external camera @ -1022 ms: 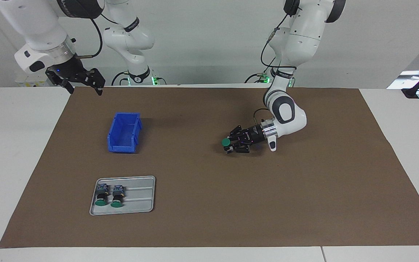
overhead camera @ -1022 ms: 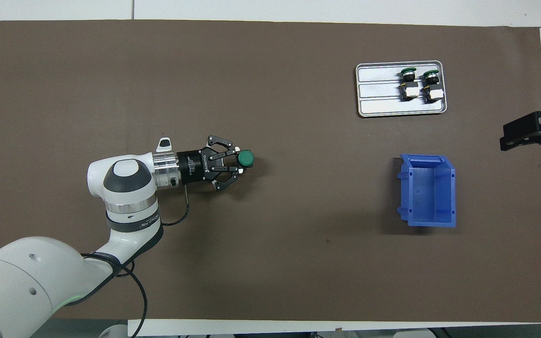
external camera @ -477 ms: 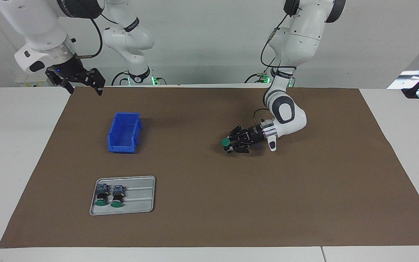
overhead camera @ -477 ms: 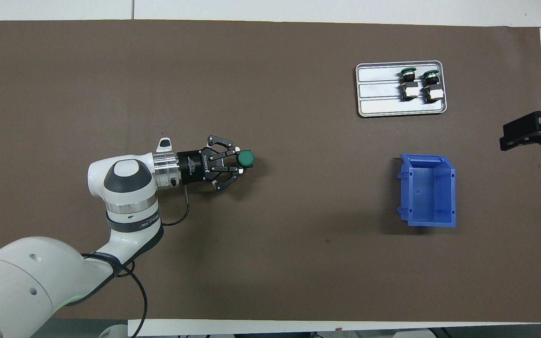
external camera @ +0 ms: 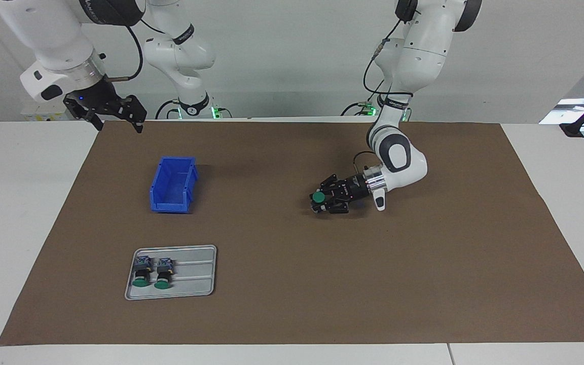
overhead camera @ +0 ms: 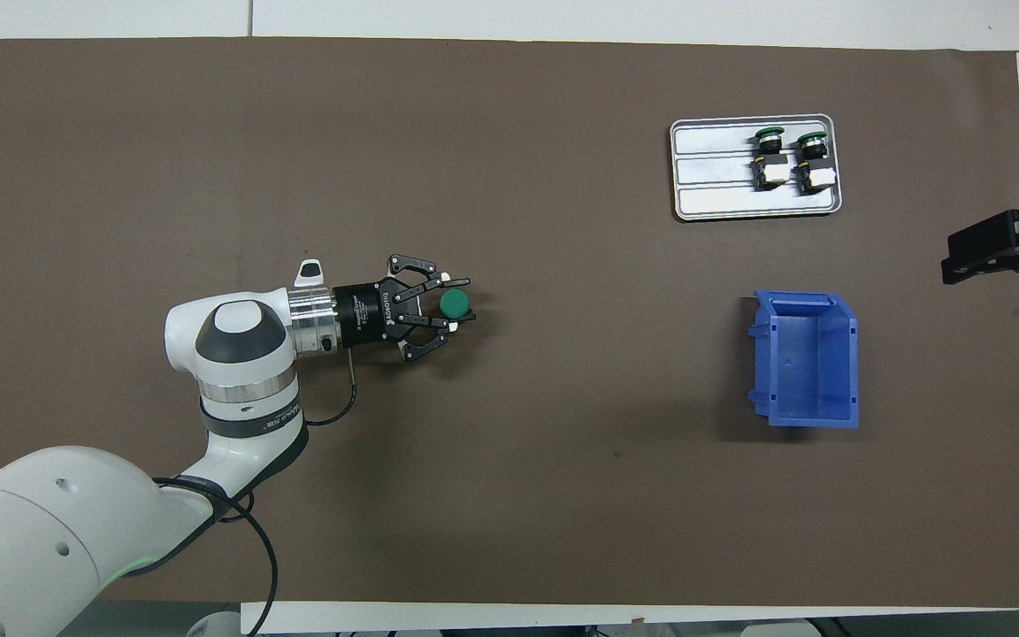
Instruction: Place and press button with both arms
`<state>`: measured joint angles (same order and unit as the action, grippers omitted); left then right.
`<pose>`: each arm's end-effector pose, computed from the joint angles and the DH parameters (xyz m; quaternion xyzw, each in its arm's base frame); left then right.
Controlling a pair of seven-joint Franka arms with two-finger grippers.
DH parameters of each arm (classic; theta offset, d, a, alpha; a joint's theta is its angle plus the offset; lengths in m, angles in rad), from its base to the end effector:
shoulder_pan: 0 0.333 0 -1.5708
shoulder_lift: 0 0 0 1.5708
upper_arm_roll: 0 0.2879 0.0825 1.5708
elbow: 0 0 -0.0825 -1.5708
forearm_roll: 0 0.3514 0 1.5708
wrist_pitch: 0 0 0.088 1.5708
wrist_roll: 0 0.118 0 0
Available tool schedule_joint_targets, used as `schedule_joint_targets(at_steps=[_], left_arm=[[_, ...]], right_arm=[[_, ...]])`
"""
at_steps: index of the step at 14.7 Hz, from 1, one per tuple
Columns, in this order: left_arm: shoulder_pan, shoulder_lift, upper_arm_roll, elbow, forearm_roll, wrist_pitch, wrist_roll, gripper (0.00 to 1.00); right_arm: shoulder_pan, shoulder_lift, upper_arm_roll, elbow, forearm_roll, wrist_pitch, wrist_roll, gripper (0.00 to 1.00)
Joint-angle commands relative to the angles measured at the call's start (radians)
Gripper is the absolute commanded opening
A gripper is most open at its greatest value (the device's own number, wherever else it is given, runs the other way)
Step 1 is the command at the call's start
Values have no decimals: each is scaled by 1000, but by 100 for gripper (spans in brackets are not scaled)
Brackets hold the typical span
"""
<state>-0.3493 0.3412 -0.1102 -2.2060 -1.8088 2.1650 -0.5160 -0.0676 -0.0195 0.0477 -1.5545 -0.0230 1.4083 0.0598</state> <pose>0.4512 -0.2766 0.2258 0.5790 0.5715 -0.3768 0.4430 0.4973 -0.0127 0.5893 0.9971 -0.0409 -0.0631 0.0132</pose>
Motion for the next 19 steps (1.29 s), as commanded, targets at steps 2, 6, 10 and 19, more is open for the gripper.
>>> schedule_joint_targets(at_steps=[2,6,10,19], left_arm=[[-13,-11,7,-20,-26,15,24,71],[-14,-16,7,-21,-26,29,27,100],[-13,-48,9,-40,-24,38,16,100],[-11,-85,12,-70,-18,68,-15,100]], right_arm=[[-4,-17,1,-18,5,-5,-23,100],[-4,-17,1,-18,5,-5,-23,99],[-4,-17,1,-18,5,-5,-23,100],[-4,-17,1,-18,5,-5,-23,100]])
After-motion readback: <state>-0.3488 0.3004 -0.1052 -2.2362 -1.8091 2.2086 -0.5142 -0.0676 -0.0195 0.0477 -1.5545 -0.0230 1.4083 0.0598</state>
